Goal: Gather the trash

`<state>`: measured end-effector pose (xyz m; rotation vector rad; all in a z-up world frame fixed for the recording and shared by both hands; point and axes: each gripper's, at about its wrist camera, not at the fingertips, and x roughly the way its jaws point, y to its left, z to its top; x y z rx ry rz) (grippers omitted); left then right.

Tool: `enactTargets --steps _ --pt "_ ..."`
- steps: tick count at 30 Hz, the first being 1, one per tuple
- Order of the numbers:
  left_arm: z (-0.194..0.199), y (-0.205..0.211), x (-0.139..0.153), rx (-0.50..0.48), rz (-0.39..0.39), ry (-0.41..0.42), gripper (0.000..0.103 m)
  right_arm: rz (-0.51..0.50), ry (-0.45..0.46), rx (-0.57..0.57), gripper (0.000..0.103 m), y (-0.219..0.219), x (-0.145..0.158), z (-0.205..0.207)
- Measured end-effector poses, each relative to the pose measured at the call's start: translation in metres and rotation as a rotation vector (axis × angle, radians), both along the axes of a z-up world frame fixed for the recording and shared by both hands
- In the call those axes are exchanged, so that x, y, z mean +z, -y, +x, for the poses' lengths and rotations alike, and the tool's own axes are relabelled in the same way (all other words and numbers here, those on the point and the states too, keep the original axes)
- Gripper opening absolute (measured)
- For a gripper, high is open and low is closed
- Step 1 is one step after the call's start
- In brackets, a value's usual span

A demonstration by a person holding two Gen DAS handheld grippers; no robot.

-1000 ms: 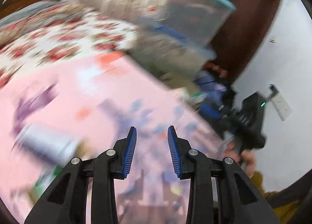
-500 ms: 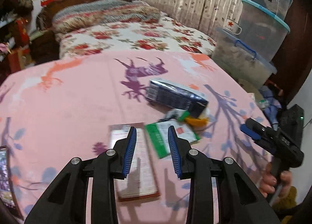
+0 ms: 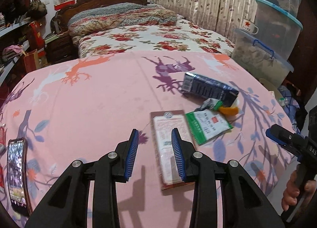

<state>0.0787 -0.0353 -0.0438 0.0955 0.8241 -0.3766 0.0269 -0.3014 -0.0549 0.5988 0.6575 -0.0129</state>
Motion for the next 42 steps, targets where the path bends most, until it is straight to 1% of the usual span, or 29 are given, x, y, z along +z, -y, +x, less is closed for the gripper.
enactTargets --steps 1,3,5,7,10,12,14,16,18,21,23,25,27,31,33,35,36,42 --pt "0.0 -0.004 -0.002 0.011 0.003 -0.002 0.034 -0.006 -0.005 0.004 0.069 -0.005 0.0 0.0" --pt "0.0 -0.008 -0.005 0.029 0.007 -0.004 0.04 -0.017 -0.02 0.017 0.07 -0.011 -0.002 0.002" --pt "0.0 -0.013 -0.008 0.045 0.011 -0.004 0.043 -0.022 -0.036 0.025 0.073 -0.015 -0.004 0.003" --pt "0.0 -0.016 -0.011 0.058 0.013 -0.009 0.045 -0.025 -0.057 0.033 0.073 -0.018 -0.008 0.006" --pt "0.001 -0.025 -0.019 0.091 -0.011 -0.044 0.056 -0.032 -0.081 0.032 0.075 -0.019 -0.013 0.007" --pt "0.003 -0.028 -0.024 0.122 0.002 -0.048 0.071 -0.037 -0.094 0.026 0.078 -0.019 -0.015 0.007" --pt "0.005 -0.034 -0.029 0.167 0.023 -0.056 0.076 -0.036 -0.118 0.024 0.081 -0.019 -0.019 0.008" --pt "0.01 -0.041 -0.034 0.195 0.025 -0.072 0.076 -0.037 -0.138 0.021 0.082 -0.02 -0.023 0.008" --pt "0.011 -0.047 -0.038 0.229 0.036 -0.081 0.084 -0.051 -0.145 0.024 0.084 -0.022 -0.027 0.008" --pt "0.011 -0.052 -0.044 0.258 0.042 -0.091 0.091 -0.101 -0.152 0.031 0.09 -0.03 -0.026 0.009" --pt "0.011 -0.054 -0.049 0.265 0.039 -0.111 0.094 -0.125 -0.156 0.037 0.096 -0.035 -0.026 0.011" --pt "0.009 -0.052 -0.05 0.271 0.057 -0.104 0.094 -0.138 -0.149 0.039 0.099 -0.039 -0.027 0.01" --pt "0.008 -0.05 -0.051 0.279 0.087 -0.107 0.094 -0.136 -0.13 0.031 0.1 -0.039 -0.028 0.007" --pt "0.006 -0.051 -0.052 0.282 0.09 -0.109 0.094 -0.054 -0.086 0.018 0.1 -0.028 -0.029 0.0" --pt "0.005 -0.051 -0.052 0.283 0.093 -0.108 0.094 -0.03 -0.067 0.016 0.1 -0.026 -0.03 -0.001" --pt "0.006 -0.048 -0.053 0.282 0.122 -0.107 0.094 -0.014 -0.044 0.008 0.1 -0.027 -0.03 -0.003" --pt "0.005 -0.046 -0.054 0.282 0.136 -0.104 0.095 -0.014 -0.038 0.008 0.1 -0.027 -0.031 -0.004" --pt "0.006 -0.046 -0.054 0.278 0.128 -0.095 0.095 -0.033 -0.046 0.003 0.1 -0.032 -0.03 -0.002"
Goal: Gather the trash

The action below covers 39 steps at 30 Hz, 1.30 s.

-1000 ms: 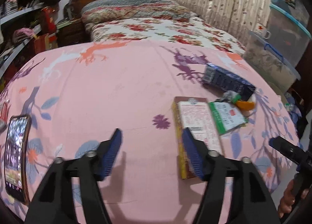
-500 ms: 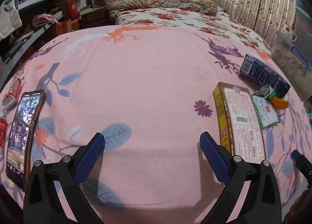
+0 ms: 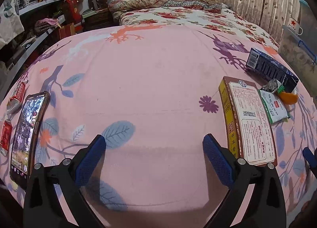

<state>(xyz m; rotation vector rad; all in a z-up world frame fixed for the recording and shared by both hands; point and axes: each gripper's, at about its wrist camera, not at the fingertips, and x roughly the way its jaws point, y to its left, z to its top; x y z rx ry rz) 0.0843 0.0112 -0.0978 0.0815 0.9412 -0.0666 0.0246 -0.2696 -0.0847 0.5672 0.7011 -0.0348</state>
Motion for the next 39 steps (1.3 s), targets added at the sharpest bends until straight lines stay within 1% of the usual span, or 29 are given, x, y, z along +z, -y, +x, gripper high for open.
enactTargets --steps 8,26,39 --pt "0.0 0.001 0.0 -0.01 0.003 -0.003 0.095 -0.08 -0.037 -0.007 0.1 -0.008 0.002 0.009" --pt "0.003 0.001 0.0 -0.027 0.005 -0.008 0.095 -0.074 -0.023 -0.02 0.1 -0.005 0.002 0.013" --pt "0.005 0.0 0.0 -0.024 0.005 -0.018 0.095 -0.107 -0.037 -0.015 0.1 -0.009 0.002 0.014"
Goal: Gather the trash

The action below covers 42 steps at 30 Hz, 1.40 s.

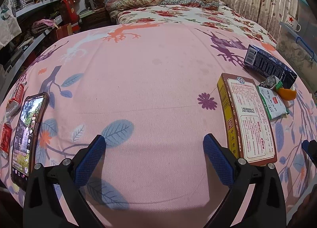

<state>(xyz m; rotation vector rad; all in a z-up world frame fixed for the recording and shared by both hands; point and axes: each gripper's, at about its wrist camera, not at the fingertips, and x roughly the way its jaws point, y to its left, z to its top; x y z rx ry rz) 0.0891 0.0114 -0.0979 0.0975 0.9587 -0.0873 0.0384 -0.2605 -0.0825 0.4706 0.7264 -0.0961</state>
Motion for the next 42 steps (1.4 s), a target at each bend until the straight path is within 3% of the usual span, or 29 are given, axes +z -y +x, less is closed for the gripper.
enactTargets --steps 6,13,16,21,28,33,38,42 --pt "-0.001 -0.002 0.0 -0.003 -0.004 -0.006 0.095 -0.017 0.001 0.029 0.096 -0.006 0.002 0.0" --pt "0.0 -0.003 0.003 -0.031 -0.009 -0.026 0.094 -0.041 -0.029 0.059 0.071 -0.01 0.0 0.004" --pt "-0.007 0.001 0.017 -0.057 -0.034 0.025 0.094 -0.051 -0.033 0.064 0.064 -0.009 0.0 0.009" --pt "-0.013 0.042 0.036 -0.203 -0.071 0.052 0.094 -0.049 -0.024 0.047 0.063 0.004 0.007 0.021" --pt "-0.007 0.094 0.016 -0.306 -0.002 0.01 0.094 -0.05 -0.009 0.007 0.063 0.037 0.024 0.053" --pt "0.005 0.094 0.002 -0.278 0.027 -0.014 0.094 0.058 -0.026 0.024 0.064 0.05 0.021 0.086" --pt "0.024 0.058 0.002 -0.188 0.001 -0.037 0.093 -0.014 -0.047 0.049 0.063 0.038 0.018 0.099" --pt "0.026 0.038 0.015 -0.144 0.035 0.009 0.093 -0.127 -0.064 0.002 0.059 0.044 0.016 0.095"
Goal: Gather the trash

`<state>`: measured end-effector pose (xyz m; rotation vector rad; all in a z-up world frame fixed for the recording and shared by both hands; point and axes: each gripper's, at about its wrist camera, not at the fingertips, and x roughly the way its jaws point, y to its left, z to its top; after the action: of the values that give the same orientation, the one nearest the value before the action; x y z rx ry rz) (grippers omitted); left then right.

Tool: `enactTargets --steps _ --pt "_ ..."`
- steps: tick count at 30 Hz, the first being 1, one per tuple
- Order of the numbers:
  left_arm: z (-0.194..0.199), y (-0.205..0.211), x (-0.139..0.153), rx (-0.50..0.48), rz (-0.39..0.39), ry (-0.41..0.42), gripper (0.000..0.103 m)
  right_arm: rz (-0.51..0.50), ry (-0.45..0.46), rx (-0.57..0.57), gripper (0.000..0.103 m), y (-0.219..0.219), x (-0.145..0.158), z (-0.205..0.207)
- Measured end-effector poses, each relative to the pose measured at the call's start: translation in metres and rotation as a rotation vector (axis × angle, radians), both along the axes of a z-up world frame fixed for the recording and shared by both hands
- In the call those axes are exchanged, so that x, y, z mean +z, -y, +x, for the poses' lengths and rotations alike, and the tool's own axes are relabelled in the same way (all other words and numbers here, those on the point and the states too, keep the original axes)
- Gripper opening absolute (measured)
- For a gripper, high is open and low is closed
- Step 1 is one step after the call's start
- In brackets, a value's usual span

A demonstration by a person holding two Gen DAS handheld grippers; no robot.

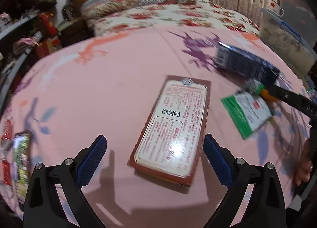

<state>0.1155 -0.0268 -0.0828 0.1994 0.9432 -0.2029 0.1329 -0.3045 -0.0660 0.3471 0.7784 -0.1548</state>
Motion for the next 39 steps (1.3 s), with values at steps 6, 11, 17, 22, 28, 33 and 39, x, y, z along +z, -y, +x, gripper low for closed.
enactTargets --steps 6,11,17,22,28,33,39 --pt "-0.002 -0.01 0.022 0.006 -0.01 0.052 0.094 0.0 0.068 -0.041 0.06 0.014 0.02 -0.019" --pt "-0.007 -0.013 0.029 -0.01 -0.038 0.041 0.094 0.005 0.127 0.015 0.061 -0.005 0.029 -0.034" --pt "-0.029 -0.069 0.046 0.089 -0.061 0.134 0.094 0.018 0.103 0.055 0.061 -0.022 0.018 -0.029" --pt "-0.048 -0.115 0.05 0.13 -0.066 0.219 0.094 0.05 0.085 0.061 0.061 -0.031 0.012 -0.02" --pt "-0.063 -0.101 0.052 0.13 0.24 0.493 0.094 0.042 0.054 0.09 0.061 -0.046 0.004 -0.019" --pt "-0.047 -0.075 0.039 0.013 0.477 0.637 0.094 0.078 0.021 0.071 0.061 -0.043 -0.001 -0.018" --pt "-0.003 -0.1 0.022 0.021 0.435 0.457 0.095 0.075 0.004 0.046 0.061 -0.045 0.0 -0.016"
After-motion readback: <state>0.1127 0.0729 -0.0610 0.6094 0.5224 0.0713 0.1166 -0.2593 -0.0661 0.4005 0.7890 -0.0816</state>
